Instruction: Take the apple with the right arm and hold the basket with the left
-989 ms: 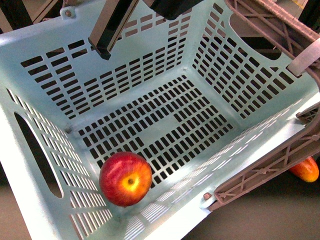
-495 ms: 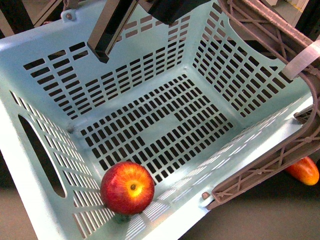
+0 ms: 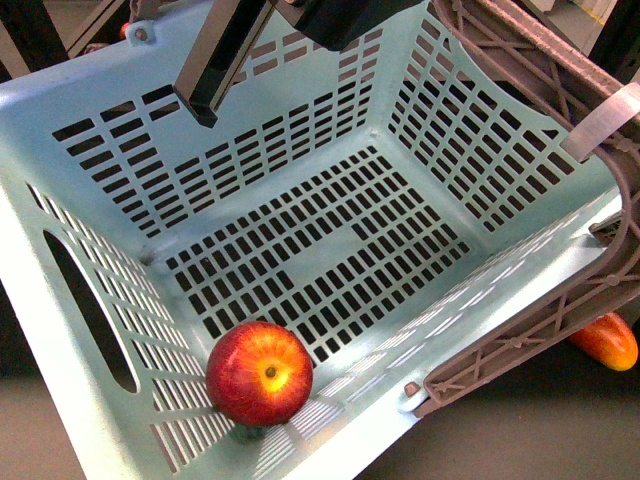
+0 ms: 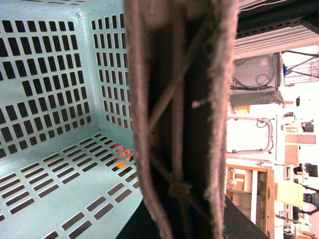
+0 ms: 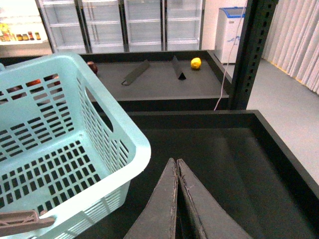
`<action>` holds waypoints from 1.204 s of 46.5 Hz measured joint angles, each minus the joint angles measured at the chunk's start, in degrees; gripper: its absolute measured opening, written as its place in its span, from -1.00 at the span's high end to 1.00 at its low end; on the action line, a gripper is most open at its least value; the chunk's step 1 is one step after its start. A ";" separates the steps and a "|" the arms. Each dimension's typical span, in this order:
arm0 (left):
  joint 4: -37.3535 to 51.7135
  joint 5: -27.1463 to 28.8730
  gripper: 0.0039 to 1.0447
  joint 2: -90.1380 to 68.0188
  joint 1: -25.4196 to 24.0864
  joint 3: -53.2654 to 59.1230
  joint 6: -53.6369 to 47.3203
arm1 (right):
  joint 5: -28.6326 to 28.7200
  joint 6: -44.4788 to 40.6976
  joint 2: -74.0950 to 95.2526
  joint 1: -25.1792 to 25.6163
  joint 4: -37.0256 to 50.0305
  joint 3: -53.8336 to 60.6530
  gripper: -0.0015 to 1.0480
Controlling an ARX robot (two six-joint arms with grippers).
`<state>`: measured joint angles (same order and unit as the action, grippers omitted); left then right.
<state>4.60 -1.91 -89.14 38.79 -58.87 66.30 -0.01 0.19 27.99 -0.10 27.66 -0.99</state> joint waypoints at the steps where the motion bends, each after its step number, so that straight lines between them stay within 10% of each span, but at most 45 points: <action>1: 0.00 0.02 0.88 0.00 0.00 0.00 0.02 | -0.02 0.00 -0.68 0.00 -0.63 0.00 0.96; 56: 0.00 0.02 0.88 0.00 0.00 0.00 0.00 | -0.13 -0.02 -27.58 0.00 -27.56 -0.02 0.75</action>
<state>4.60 -1.89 -89.14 38.79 -58.87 66.30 -0.14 0.16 0.40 -0.10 0.10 -1.02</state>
